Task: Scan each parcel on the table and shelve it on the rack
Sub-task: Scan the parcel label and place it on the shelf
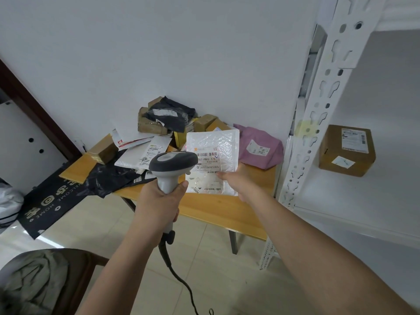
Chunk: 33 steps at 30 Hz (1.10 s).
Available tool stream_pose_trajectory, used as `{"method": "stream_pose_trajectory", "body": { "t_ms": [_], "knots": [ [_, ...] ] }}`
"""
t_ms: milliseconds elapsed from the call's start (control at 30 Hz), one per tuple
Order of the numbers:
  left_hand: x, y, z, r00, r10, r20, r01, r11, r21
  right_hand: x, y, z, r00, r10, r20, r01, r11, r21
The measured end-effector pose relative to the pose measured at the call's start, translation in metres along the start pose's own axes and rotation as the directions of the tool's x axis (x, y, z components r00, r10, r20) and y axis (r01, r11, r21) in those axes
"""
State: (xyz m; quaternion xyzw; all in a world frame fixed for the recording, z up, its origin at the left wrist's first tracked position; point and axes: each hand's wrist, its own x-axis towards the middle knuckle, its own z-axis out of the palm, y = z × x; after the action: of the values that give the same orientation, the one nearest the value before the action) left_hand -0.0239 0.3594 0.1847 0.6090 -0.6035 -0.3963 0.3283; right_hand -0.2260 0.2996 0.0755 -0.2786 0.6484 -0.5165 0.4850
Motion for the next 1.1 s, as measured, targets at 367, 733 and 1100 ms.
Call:
{"method": "stream_pose_trajectory", "body": {
  "t_ms": [367, 733, 1100],
  "knots": [
    [0.003, -0.013, -0.022, 0.999, -0.016, 0.051, 0.021, 0.996, -0.083, 0.0, 0.016, 0.013, 1.0, -0.002, -0.029, 0.003, 1.0, 0.018],
    [-0.015, -0.006, 0.003, 0.937, 0.115, 0.33, -0.042, 0.974, -0.221, -0.06, 0.032, -0.05, 0.987, 0.03, -0.16, -0.016, 0.996, 0.093],
    [-0.075, 0.04, 0.126, 0.703, 0.269, 0.659, -0.136, 0.959, -0.247, -0.154, 0.079, -0.25, 0.821, 0.185, -0.541, 0.149, 0.844, 0.515]
  ]
}}
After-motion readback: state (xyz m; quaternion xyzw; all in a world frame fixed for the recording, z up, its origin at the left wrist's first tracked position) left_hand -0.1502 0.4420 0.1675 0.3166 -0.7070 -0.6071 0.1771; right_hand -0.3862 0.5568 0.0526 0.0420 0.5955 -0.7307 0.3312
